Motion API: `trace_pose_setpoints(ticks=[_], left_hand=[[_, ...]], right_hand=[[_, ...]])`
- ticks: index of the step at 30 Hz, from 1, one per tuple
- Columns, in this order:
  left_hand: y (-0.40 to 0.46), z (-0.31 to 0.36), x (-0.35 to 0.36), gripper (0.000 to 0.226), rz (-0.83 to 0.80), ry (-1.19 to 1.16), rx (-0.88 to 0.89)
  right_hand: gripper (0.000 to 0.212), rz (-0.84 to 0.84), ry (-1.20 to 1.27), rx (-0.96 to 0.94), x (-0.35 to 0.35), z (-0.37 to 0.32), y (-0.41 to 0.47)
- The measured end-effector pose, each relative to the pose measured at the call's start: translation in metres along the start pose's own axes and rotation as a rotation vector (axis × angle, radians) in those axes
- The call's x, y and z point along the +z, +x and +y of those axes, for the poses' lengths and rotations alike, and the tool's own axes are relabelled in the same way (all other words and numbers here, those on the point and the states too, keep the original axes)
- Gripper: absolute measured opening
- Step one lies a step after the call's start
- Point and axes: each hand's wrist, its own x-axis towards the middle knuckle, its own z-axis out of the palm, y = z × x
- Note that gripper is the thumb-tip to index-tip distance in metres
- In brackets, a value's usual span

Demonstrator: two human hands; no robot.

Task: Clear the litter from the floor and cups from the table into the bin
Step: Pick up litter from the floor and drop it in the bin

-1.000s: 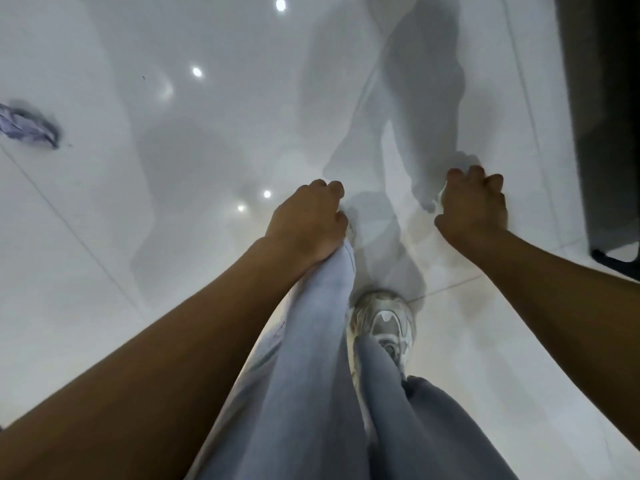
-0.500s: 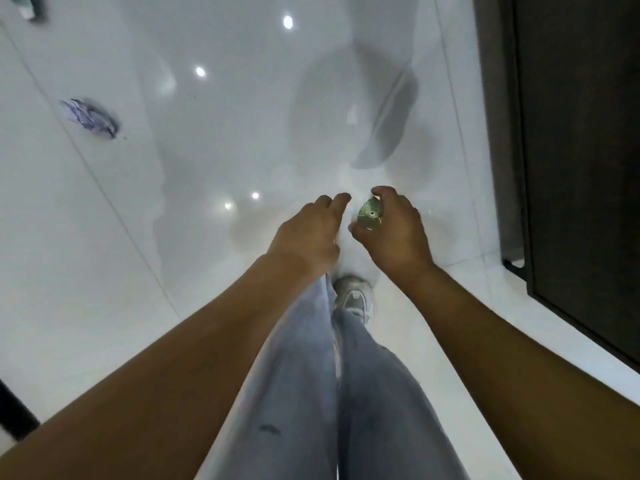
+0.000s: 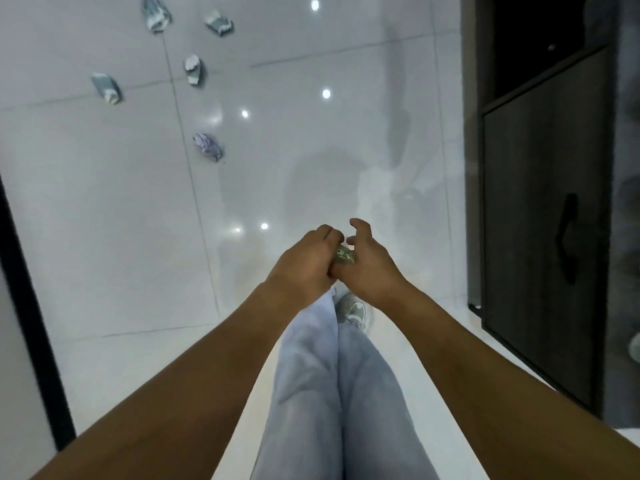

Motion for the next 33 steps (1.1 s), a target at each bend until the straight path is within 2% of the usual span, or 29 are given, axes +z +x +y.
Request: trace_pose_setpoints(ticks=[4, 8, 14, 20, 27, 33], left_hand=[[-0.033, -0.021, -0.013, 0.025, 0.037, 0.006, -0.023], [-0.06, -0.059, -0.028, 0.031, 0.077, 0.053, -0.109], [-0.095, -0.146, -0.063, 0.031, 0.114, 0.014, -0.346], [-0.12, -0.23, -0.106, 0.029, 0.109, -0.017, -0.431], [-0.128, -0.312, -0.156, 0.03, 0.17, -0.055, -0.483], [-0.111, -0.357, -0.197, 0.023, 0.196, -0.079, -0.524]], right_hand=[[0.086, -0.103, -0.07, -0.054, 0.023, -0.033, -0.011], [0.081, -0.154, -0.164, -0.081, 0.048, -0.063, -0.009], [0.065, -0.087, -0.42, -0.125, 0.09, -0.116, 0.018], [0.058, -0.026, -0.592, -0.084, 0.136, -0.179, 0.059], [0.06, 0.028, -0.619, -0.067, 0.182, -0.241, 0.117], [0.056, 0.046, -0.619, -0.088, 0.193, -0.279, 0.155]])
